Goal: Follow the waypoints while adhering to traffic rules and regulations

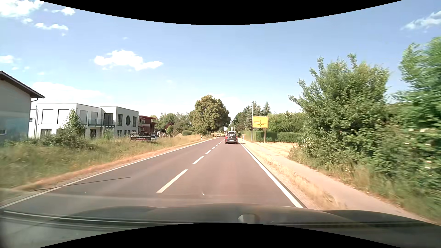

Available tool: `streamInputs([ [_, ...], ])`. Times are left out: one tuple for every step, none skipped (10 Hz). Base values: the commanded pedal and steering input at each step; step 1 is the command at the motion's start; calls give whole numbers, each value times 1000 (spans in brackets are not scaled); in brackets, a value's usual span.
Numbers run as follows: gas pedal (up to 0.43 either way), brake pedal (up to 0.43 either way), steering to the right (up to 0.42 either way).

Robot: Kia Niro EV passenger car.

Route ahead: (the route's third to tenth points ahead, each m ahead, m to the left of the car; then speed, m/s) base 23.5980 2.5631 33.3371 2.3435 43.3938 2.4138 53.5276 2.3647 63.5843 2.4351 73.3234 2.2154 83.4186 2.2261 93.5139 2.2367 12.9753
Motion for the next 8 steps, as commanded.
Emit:
streamInputs([
  [67,6,3],
  [67,6,4],
  [67,6,4],
  [67,6,4],
  [67,6,4],
  [67,6,3],
  [67,6,2],
  [67,6,2],
])
